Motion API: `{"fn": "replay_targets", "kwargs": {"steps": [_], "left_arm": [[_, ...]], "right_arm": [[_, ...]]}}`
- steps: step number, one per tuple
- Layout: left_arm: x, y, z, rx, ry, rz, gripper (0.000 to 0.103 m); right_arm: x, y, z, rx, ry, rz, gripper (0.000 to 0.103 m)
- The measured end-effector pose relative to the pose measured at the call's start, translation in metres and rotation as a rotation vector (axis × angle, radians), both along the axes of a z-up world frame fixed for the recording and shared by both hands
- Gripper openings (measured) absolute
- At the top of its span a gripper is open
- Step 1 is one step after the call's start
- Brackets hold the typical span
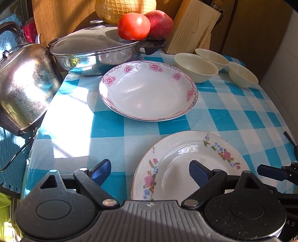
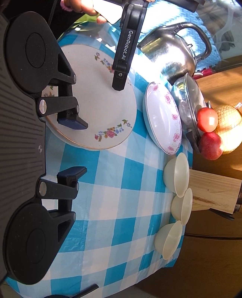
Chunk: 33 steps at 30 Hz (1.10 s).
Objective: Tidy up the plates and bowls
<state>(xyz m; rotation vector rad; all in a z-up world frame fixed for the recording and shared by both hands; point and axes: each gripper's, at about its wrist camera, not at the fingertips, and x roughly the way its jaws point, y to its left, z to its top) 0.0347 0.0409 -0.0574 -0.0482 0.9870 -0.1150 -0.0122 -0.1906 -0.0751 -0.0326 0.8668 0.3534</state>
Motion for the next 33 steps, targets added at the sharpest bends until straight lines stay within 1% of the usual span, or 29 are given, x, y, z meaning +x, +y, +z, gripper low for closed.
{"fn": "replay_targets", "kwargs": {"steps": [6, 12, 21, 33], "left_arm": [[0.006, 0.005, 0.001, 0.008, -0.003, 0.023, 0.086], [0.011, 0.003, 0.002, 0.025, -0.003, 0.022, 0.086], [0.017, 0.002, 0.001, 0.042, 0.004, 0.016, 0.086], [0.026, 0.007, 0.002, 0.053, 0.002, 0.023, 0.086]], "right_arm": [[0.006, -0.004, -0.002, 0.014, 0.012, -0.022, 0.053], [0.015, -0.007, -0.002, 0.029, 0.023, -0.047, 0.054], [0.036, -0.011, 0.004, 0.061, 0.013, -0.104, 0.054], [0.068, -0.007, 0.008, 0.069, 0.015, -0.123, 0.055]]}}
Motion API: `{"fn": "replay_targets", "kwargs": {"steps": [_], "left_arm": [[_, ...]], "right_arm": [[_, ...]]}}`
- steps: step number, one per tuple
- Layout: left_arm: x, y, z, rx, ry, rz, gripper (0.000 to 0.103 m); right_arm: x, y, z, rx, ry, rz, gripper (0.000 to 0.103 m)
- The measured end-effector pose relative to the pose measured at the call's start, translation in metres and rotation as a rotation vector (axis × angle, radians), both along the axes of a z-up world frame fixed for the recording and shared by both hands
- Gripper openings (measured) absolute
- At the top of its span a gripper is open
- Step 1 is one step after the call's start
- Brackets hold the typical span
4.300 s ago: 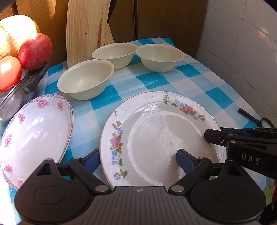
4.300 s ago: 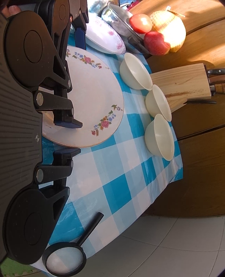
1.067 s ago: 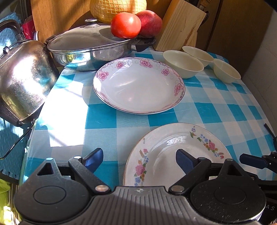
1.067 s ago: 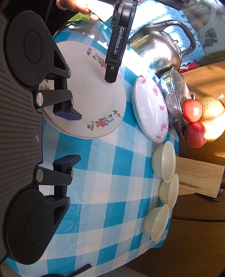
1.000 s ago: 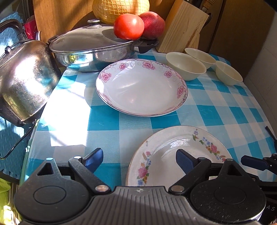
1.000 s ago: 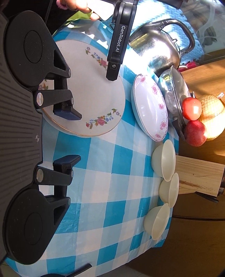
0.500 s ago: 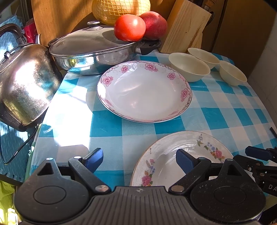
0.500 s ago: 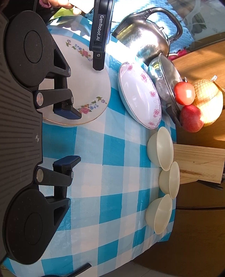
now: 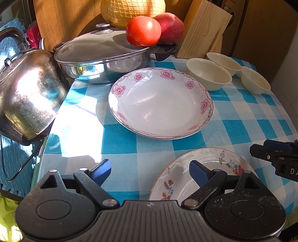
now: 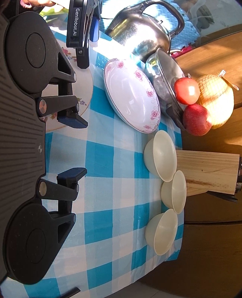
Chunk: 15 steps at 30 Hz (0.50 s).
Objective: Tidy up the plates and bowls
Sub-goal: 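Open the right gripper and withdraw from the stacked plates, then move the right gripper to the rim of the pink-flower deep dish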
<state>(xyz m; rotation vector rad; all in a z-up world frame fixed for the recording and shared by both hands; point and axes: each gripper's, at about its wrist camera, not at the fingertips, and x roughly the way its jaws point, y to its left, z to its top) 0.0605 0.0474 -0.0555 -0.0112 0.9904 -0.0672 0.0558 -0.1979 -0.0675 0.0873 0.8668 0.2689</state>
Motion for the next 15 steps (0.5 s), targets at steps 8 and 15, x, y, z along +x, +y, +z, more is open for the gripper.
{"fn": "replay_targets", "kwargs": {"steps": [8, 15], "left_arm": [[0.009, -0.001, 0.003, 0.021, -0.014, -0.007, 0.086], [0.02, -0.001, 0.004, 0.05, -0.022, -0.01, 0.086]], "right_arm": [[0.013, 0.003, -0.001, 0.006, 0.007, -0.003, 0.055], [0.025, 0.009, 0.0, 0.011, 0.004, 0.003, 0.056]]}}
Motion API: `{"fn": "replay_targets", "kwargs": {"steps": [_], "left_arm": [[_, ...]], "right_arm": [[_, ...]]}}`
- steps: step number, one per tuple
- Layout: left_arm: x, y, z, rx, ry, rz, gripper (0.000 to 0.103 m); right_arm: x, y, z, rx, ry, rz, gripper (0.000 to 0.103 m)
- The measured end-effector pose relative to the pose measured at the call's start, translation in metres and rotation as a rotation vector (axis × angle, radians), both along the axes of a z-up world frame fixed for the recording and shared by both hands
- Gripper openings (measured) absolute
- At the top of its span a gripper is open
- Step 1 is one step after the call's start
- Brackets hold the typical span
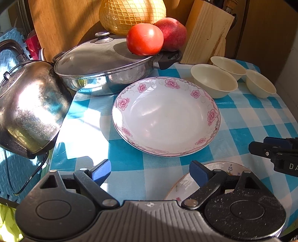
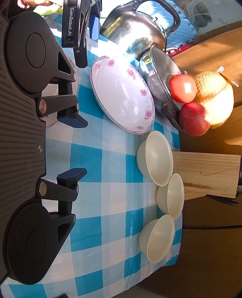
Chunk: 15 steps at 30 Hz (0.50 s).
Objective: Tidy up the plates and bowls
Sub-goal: 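Move the right gripper to the rim of the pink-flower deep dish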
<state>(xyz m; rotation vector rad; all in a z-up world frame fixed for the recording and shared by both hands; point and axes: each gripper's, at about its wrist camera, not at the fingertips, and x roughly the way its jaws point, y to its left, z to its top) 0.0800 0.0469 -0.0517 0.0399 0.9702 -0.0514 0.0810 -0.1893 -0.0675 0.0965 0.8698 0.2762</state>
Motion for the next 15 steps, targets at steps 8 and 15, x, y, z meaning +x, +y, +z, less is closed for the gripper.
{"fn": "replay_targets", "kwargs": {"steps": [8, 15], "left_arm": [[0.009, 0.0, -0.002, 0.025, -0.004, -0.006, 0.086], [0.026, 0.002, -0.004, 0.059, -0.01, 0.015, 0.086]], "right_arm": [[0.022, 0.009, 0.004, 0.017, -0.016, -0.005, 0.056], [0.04, 0.02, 0.003, 0.033, -0.019, 0.001, 0.057]]}}
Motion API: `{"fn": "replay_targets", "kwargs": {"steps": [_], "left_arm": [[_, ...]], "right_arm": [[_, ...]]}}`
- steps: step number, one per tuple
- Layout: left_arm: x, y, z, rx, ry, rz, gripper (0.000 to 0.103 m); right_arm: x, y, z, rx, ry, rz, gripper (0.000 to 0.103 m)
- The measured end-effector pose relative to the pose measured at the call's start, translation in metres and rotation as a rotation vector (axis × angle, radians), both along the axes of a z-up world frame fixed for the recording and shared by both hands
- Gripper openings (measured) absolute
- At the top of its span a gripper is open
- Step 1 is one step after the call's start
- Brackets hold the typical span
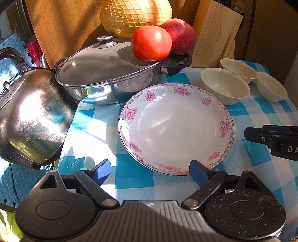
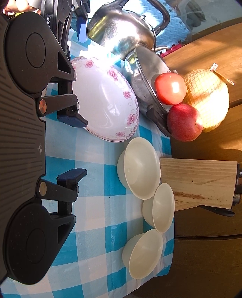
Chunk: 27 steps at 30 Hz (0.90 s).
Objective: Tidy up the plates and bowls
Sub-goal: 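Move the right gripper to the rim of the pink-flower deep dish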
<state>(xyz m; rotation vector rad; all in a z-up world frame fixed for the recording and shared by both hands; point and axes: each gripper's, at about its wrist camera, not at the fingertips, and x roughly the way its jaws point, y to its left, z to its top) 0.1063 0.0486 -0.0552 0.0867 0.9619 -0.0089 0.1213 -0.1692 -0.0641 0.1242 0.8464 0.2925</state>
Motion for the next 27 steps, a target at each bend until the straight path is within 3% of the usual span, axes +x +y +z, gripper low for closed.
{"fn": "replay_targets", "kwargs": {"steps": [10, 17, 23, 27], "left_arm": [[0.021, -0.002, -0.008, 0.077, -0.011, 0.013, 0.086], [0.032, 0.0, -0.018, 0.086, 0.011, 0.026, 0.086], [0.039, 0.0, -0.026, 0.085, 0.025, 0.028, 0.087], [0.043, 0.001, -0.027, 0.079, 0.014, 0.027, 0.087]], "right_arm": [[0.019, 0.014, -0.009, -0.005, 0.0, 0.011, 0.058], [0.028, 0.023, -0.016, -0.011, 0.006, 0.027, 0.058], [0.037, 0.03, -0.024, -0.005, 0.036, 0.038, 0.052], [0.041, 0.034, -0.029, -0.008, 0.049, 0.048, 0.042]]}}
